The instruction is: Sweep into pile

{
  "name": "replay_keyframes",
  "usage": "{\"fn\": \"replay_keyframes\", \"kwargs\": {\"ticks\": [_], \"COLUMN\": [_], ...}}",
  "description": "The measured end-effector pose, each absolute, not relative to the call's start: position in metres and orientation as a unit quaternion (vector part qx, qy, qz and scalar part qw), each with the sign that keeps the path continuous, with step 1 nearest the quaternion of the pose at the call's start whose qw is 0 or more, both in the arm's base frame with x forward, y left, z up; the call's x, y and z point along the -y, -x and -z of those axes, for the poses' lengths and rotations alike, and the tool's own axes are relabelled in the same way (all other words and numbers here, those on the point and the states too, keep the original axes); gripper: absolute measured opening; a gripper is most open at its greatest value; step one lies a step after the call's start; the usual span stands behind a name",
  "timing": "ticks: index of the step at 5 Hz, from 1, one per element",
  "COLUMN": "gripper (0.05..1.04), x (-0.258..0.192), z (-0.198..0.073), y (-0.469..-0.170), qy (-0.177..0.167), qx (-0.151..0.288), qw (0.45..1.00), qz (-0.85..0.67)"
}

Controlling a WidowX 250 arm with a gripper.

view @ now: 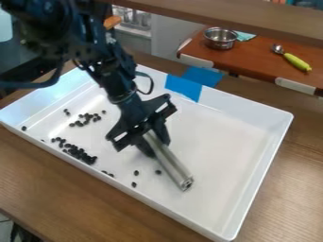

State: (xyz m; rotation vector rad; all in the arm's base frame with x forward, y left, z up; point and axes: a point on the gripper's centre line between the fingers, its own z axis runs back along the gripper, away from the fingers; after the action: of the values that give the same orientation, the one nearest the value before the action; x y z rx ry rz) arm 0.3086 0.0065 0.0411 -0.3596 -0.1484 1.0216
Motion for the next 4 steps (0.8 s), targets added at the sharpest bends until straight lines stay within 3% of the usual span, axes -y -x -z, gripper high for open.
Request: {"fn": "replay_keyframes", "kwargs": {"ticks": [3,4], "gripper": [0.37,0.37], "x": [-0.043,-0.054], "z": [-0.042,-0.047], "y": [-0.264,-0.266], "qy": [0.127,0.143], "qx": [0.089,0.075], "qw": [0.86,0.839], "qz": [-0.485,-0.519]}}
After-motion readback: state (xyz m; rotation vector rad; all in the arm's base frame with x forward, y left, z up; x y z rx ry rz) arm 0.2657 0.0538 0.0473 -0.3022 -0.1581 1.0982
